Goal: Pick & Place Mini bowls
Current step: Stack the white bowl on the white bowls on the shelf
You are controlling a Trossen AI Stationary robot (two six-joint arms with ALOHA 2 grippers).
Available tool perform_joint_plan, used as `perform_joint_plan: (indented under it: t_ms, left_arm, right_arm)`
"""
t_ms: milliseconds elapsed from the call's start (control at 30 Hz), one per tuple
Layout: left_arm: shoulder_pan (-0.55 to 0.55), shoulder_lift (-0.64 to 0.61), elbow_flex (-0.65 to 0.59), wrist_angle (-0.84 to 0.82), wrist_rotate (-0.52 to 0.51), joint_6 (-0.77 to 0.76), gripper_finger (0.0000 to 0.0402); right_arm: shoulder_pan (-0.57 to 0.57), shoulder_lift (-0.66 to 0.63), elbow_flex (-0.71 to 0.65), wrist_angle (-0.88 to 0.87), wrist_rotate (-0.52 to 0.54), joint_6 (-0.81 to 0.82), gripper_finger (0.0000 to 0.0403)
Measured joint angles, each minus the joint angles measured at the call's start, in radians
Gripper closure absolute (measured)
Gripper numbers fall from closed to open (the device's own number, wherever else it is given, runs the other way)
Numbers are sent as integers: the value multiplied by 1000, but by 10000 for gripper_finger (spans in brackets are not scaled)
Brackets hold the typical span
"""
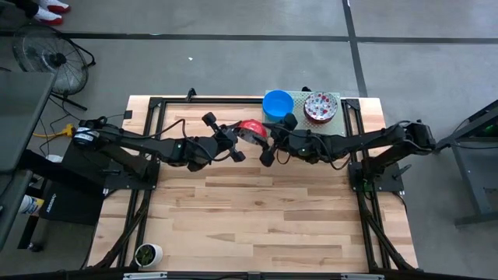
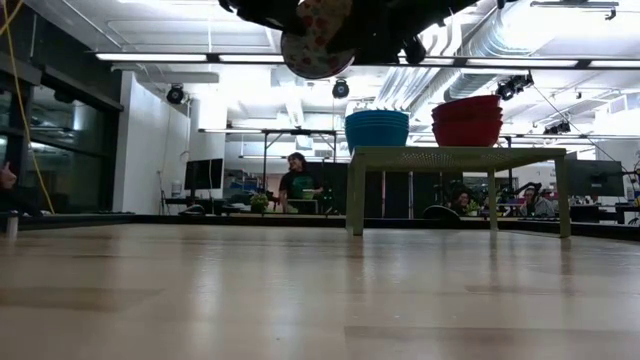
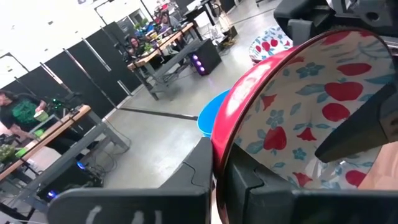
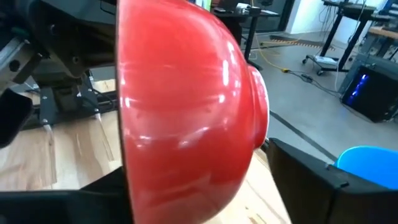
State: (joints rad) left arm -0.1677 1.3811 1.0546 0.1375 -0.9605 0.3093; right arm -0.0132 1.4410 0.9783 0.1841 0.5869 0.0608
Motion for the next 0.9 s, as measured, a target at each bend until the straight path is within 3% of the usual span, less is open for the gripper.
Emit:
perform_joint_plan:
  t_ms: [367, 700, 767, 900]
  left_arm:
    - [0, 0, 0, 7, -7, -11, 392]
    - [-2, -1, 0, 0, -6, -26, 380]
    - [-2, -1, 0, -6, 5, -31, 364]
    - [-9, -2, 0, -12, 48, -22, 297]
  right_arm:
    - [-13, 1, 0, 11, 28, 54, 298]
    - [-31, 1, 0, 4, -28, 65, 314]
    - [-39, 1, -1, -4, -59, 71, 319]
    - [-59, 1, -2, -14, -127, 71, 369]
